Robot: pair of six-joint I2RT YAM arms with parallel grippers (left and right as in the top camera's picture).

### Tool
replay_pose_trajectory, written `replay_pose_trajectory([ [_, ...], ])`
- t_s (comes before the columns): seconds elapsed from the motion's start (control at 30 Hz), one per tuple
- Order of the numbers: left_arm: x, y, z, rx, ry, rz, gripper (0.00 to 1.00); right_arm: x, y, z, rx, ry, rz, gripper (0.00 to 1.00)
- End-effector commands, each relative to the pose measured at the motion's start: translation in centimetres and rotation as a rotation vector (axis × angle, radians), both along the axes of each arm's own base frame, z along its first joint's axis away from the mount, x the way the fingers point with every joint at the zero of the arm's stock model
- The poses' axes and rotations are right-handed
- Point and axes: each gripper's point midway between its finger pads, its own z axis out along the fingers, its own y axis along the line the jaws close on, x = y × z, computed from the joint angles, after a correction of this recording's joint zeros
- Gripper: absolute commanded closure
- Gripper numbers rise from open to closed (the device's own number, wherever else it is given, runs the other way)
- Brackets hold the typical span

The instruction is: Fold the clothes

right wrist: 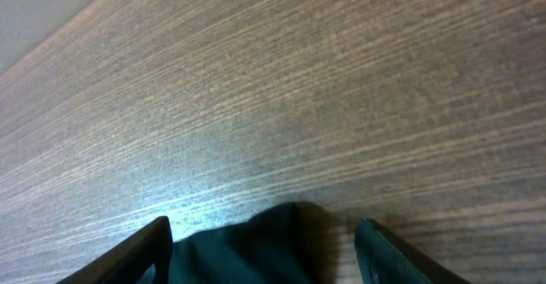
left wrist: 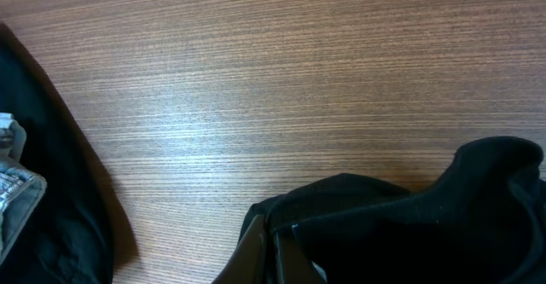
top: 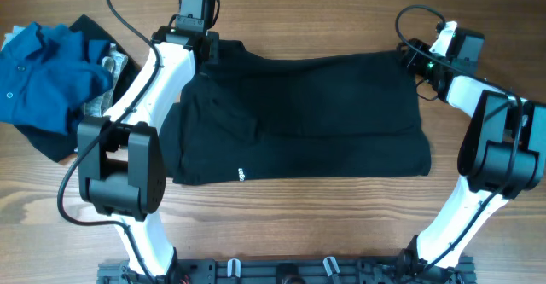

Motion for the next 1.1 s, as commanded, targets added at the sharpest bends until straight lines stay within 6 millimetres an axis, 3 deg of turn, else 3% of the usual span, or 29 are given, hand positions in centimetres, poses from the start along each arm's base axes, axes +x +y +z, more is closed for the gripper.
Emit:
replay_pose_trajectory([
  [0.0,0.4,-0.4,1.5,-0.019,-0.036,-0.003,0.96,-0.6,2.2,-3.4,0.027,0.066,0.04,0.34],
  [0.03,0.4,-0.5,1.5,-0.024,-0.035,-0.006,0.96,-0.6,2.8,-3.6,0.034,0.069,0.057,0.36],
  [0.1,0.4,-0.8,1.4,-0.04,-0.031,-0.017,0.96,-0.6,3.5,-3.8,0.036,0.076,0.066,0.53],
  [0.2,0.4,-0.9,1.4,-0.04,-0.031,-0.019,0.96,-0.7,2.7,-4.1,0.052,0.097,-0.001,0.6],
  [0.3,0.3,-0.9,1.4,-0.039,-0.029,-0.019,0.96,-0.3,2.2,-3.5,0.086,0.089,-0.035,0.96],
  [0.5,0.3,-0.9,1.4,-0.039,-0.029,-0.019,0.96,0.3,2.1,1.5,0.186,0.018,-0.028,0.96],
  [0.63,0.1,-0.8,1.4,-0.038,-0.023,-0.018,0.96,-0.4,1.7,5.0,0.15,-0.003,-0.026,0.96],
  [0.8,-0.4,-0.7,2.0,-0.036,-0.015,-0.018,0.96,-1.4,0.6,7.9,0.095,-0.008,-0.054,0.96],
  [0.87,-1.1,-0.6,2.7,-0.034,-0.005,-0.018,0.96,-2.5,0.5,8.3,0.091,0.026,-0.065,0.96],
  [0.97,-2.3,-0.3,3.1,-0.033,0.025,-0.009,0.96,-4.3,0.7,7.5,0.112,0.117,-0.081,0.96],
  [1.07,-4.5,0.2,2.1,-0.036,0.117,0.037,0.96,-6.5,0.4,6.4,0.098,0.221,-0.113,0.96],
])
